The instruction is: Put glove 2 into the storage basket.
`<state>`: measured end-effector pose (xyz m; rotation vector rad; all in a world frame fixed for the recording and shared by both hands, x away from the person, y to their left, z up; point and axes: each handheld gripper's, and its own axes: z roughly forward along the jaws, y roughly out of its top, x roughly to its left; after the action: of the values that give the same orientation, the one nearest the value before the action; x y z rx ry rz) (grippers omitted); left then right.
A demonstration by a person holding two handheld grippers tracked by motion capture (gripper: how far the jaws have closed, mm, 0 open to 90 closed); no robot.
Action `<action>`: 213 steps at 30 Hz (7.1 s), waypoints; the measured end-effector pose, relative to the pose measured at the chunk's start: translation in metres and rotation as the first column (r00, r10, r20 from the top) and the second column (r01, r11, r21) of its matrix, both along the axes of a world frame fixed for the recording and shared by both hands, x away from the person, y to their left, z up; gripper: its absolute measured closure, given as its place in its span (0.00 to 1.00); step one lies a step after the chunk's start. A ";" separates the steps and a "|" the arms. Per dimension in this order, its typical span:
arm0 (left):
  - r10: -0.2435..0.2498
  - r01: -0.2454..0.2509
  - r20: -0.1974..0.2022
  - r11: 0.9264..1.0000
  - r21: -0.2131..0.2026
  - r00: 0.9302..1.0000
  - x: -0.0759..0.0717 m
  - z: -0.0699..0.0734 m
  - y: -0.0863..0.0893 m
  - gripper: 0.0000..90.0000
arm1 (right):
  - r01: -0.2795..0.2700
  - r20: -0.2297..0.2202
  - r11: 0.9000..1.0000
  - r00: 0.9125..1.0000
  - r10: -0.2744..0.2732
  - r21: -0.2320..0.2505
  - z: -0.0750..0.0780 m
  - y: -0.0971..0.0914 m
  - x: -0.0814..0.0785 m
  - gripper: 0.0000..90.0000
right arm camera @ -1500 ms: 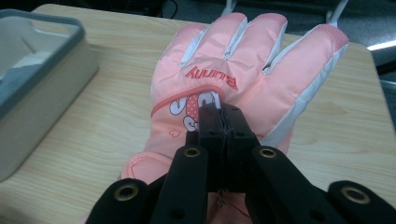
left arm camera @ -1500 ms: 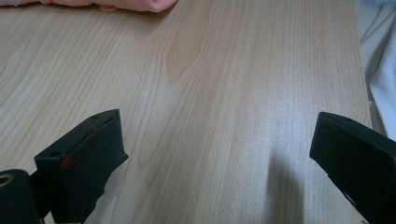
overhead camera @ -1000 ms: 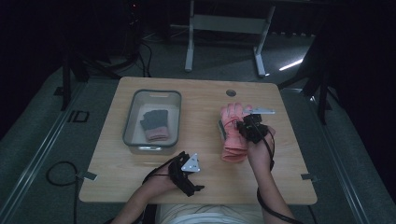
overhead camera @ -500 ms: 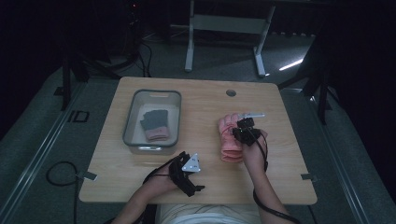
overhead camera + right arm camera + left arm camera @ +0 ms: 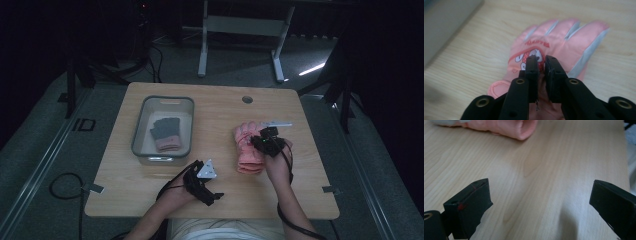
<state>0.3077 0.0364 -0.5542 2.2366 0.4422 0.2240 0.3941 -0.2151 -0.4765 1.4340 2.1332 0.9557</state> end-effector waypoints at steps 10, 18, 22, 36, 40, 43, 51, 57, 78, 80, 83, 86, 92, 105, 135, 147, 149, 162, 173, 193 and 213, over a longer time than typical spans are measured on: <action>0.158 -0.158 0.005 0.986 -0.055 0.987 0.022 0.053 -0.014 0.05 | -0.043 0.078 0.999 0.996 0.044 -0.006 0.033 -0.021 0.009 0.80; 0.250 -0.246 0.036 0.965 -0.088 0.968 0.066 0.086 -0.037 0.06 | -0.070 0.062 0.997 0.996 0.072 -0.023 0.008 -0.015 0.017 0.71; 0.304 -0.310 -0.077 0.946 -0.096 0.950 0.109 0.081 -0.051 0.07 | -0.069 0.034 0.995 0.997 0.072 -0.073 -0.007 -0.021 0.019 0.64; 0.328 -0.325 -0.307 0.944 0.063 0.894 0.150 0.020 -0.079 0.29 | -0.084 -0.140 0.995 0.986 0.090 0.049 -0.042 -0.045 0.035 0.54; 0.298 -0.301 -0.369 0.952 0.049 0.880 0.159 0.011 -0.080 0.38 | -0.077 -0.200 0.989 0.975 0.101 0.123 -0.049 -0.048 0.042 0.54; 0.234 -0.262 -0.435 0.965 -0.005 0.869 0.164 0.005 -0.079 0.52 | -0.084 -0.223 0.983 0.968 0.119 0.161 -0.052 -0.050 0.045 0.59; 0.217 -0.236 -0.428 0.972 0.008 0.878 0.161 0.014 -0.082 0.85 | -0.091 -0.189 0.980 0.974 0.125 0.178 -0.050 -0.049 0.041 0.69; 0.219 -0.231 -0.402 0.973 0.021 0.889 0.156 0.027 -0.083 0.88 | -0.088 -0.168 0.975 0.978 0.123 0.203 -0.045 -0.050 0.038 0.72; 0.281 -0.284 -0.266 0.958 0.028 0.922 0.140 0.100 -0.054 0.89 | -0.155 -0.051 0.961 0.984 0.171 0.228 0.012 -0.025 0.035 0.73; 0.290 -0.292 -0.256 0.956 0.030 0.922 0.138 0.105 -0.048 0.89 | -0.171 -0.045 0.959 0.982 0.186 0.226 0.018 -0.020 0.036 0.73; 0.303 -0.303 -0.242 0.952 0.037 0.922 0.137 0.113 -0.039 0.89 | -0.189 -0.037 0.956 0.979 0.202 0.224 0.025 -0.010 0.038 0.73; 0.317 -0.315 -0.227 0.948 0.043 0.921 0.134 0.122 -0.029 0.89 | -0.210 -0.026 0.949 0.975 0.222 0.234 0.034 0.003 0.040 0.73; 0.357 -0.354 -0.213 0.934 0.050 0.910 0.131 0.140 -0.004 0.89 | -0.255 -0.005 0.938 0.965 0.263 0.233 0.049 0.028 0.046 0.73; 0.414 -0.411 -0.195 0.910 0.056 0.889 0.124 0.161 0.041 0.89 | -0.332 0.017 0.919 0.942 0.336 0.214 0.069 0.071 0.053 0.73; 0.614 -0.601 -0.199 0.789 0.131 0.764 0.102 0.169 0.162 0.89 | -0.505 -0.001 0.840 0.857 0.516 0.196 0.073 0.210 0.071 0.74; 0.656 -0.638 -0.228 0.754 0.158 0.719 0.118 0.141 0.175 0.89 | -0.513 -0.070 0.842 0.845 0.529 0.167 0.050 0.238 0.093 0.74; 0.661 -0.639 -0.233 0.750 0.171 0.714 0.122 0.134 0.173 0.89 | -0.514 -0.087 0.842 0.843 0.531 0.163 0.044 0.238 0.097 0.74; 0.660 -0.625 -0.301 0.750 0.216 0.688 0.133 0.093 0.172 0.89 | -0.497 -0.185 0.856 0.836 0.516 0.141 0.003 0.242 0.106 0.74; 0.675 -0.628 -0.314 0.737 0.250 0.667 0.141 0.077 0.177 0.81 | -0.480 -0.253 0.872 0.835 0.489 0.100 -0.007 0.252 0.116 0.66; 0.716 -0.692 -0.214 0.697 0.185 0.664 0.129 0.102 0.188 0.52 | -0.462 -0.160 0.866 0.856 0.492 0.191 0.022 0.231 0.122 0.43; 0.609 -0.619 -0.155 0.785 -0.020 0.777 0.096 0.132 0.153 0.01 | -0.524 -0.068 0.816 0.830 0.553 0.244 0.045 0.181 0.096 0.25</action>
<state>0.4038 0.1896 -0.4221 1.9735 1.2464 0.3828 0.4899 -0.0339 -0.4315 1.0020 2.6854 1.3593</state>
